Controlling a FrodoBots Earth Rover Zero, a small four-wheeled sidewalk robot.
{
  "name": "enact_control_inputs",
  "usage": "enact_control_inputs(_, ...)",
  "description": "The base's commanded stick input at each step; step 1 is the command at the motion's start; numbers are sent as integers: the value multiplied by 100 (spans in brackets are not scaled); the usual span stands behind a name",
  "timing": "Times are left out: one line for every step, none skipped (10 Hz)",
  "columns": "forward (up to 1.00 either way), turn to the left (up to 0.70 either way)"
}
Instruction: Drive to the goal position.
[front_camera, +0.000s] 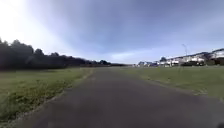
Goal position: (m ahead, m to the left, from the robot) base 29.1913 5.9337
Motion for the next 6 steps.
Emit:
enact_control_inputs(100,0)
enact_control_inputs(100,0)
enact_control_inputs(100,0)
enact_control_inputs(100,0)
enact_control_inputs(100,0)
enact_control_inputs(100,0)
